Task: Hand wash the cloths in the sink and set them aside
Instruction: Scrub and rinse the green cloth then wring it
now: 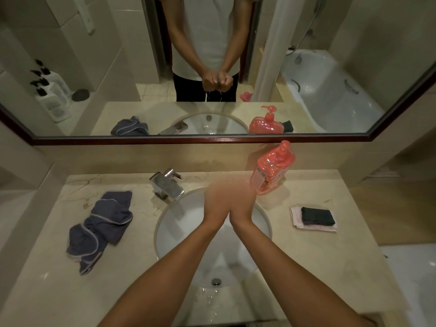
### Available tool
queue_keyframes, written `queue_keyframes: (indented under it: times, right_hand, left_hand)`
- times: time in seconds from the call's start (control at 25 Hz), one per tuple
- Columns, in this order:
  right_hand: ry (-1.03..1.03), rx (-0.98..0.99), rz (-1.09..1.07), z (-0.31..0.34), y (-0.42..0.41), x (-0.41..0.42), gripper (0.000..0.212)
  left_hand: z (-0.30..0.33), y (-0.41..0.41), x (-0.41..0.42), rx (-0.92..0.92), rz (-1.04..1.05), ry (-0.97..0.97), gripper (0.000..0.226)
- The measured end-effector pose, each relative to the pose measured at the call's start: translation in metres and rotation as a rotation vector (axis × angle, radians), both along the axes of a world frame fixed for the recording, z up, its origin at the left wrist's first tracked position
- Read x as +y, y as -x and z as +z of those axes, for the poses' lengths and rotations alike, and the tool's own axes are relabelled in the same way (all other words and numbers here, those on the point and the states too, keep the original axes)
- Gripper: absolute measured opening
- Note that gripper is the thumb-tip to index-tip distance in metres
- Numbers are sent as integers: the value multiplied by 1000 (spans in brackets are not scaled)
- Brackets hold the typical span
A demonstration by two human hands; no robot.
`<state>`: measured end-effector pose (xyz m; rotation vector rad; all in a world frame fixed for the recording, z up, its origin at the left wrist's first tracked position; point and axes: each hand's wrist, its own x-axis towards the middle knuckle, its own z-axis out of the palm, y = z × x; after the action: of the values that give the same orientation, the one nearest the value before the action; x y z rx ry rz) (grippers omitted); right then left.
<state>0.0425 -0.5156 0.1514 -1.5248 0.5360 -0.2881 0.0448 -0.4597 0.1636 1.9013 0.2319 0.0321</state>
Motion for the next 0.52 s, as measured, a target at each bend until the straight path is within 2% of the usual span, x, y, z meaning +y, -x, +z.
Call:
queue_keyframes:
  times: [0.16,0.4,0.52]
  right_hand:
    - [-25,-25,-19,8,-6,-4,44]
    - [-108,84,-34,5,-2,-5,46]
    - [-54,111,12,10,-1,-8,41]
  left_hand:
    - [13,-5,-5,-26,-5,0,57]
    - [12,2,-7,105,-14,3,55]
    - [16,5,-7,143,-12,13,54]
